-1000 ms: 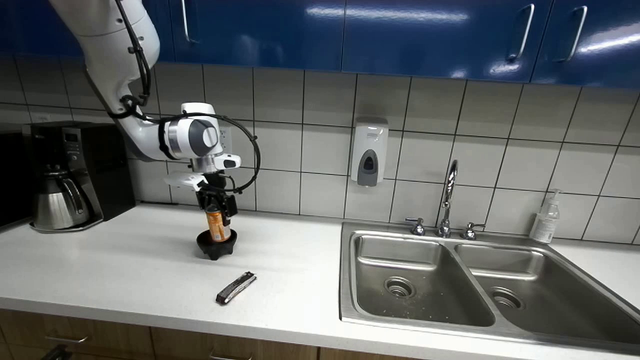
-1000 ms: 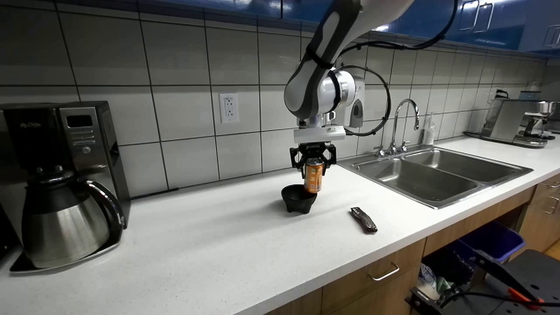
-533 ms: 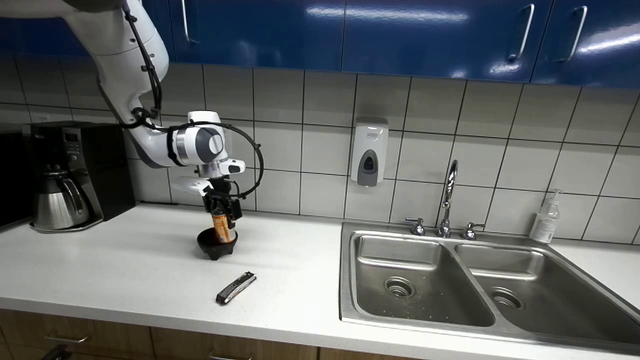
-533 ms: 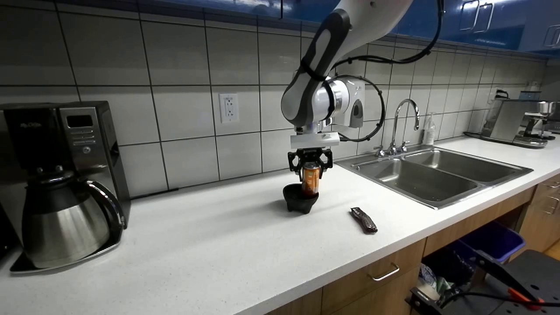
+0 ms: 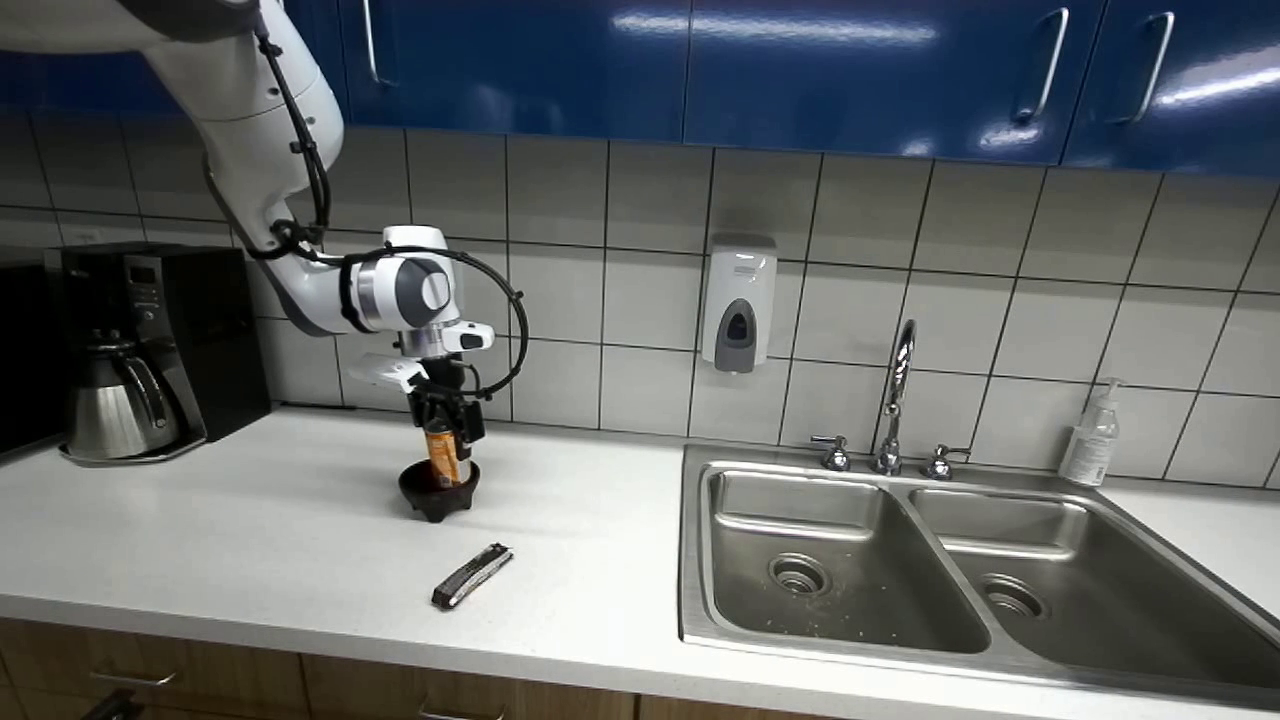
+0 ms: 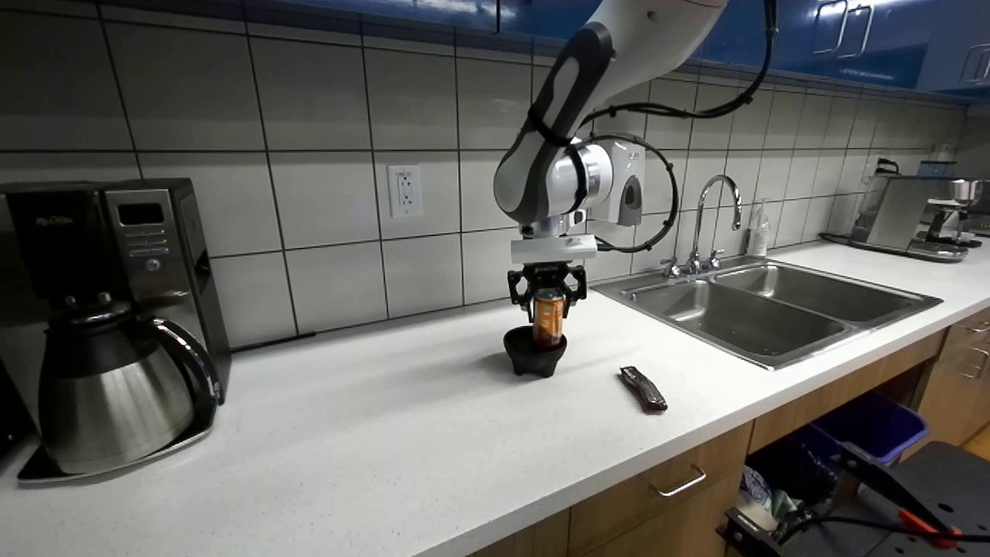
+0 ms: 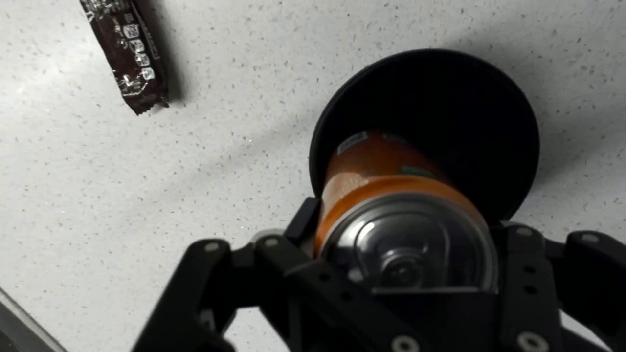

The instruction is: Put the can in the bowl

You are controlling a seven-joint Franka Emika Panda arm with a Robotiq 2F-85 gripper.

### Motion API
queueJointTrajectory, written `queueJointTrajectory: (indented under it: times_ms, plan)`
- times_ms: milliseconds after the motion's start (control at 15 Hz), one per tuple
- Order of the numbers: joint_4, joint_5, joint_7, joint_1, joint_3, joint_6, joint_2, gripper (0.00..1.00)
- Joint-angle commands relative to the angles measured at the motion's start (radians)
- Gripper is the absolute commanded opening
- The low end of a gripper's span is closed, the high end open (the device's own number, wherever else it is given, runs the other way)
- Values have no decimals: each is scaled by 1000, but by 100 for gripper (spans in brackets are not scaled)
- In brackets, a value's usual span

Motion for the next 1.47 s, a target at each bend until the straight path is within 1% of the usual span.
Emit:
queueJointTrajectory:
  times_ms: [0,267,467,1200,1267,1333,1400]
  plan:
    - [29,26,-14,-14,25,-60,-8,43]
    - [40,29,0,-1,38,-74,16,43]
    - [42,28,4,4,42,-55,31,43]
    - [59,17,21,20,29,-33,69,43]
    - [54,13,20,22,26,-37,66,45]
    - [45,11,12,19,26,-43,61,92]
    - [36,11,8,18,26,-43,57,94]
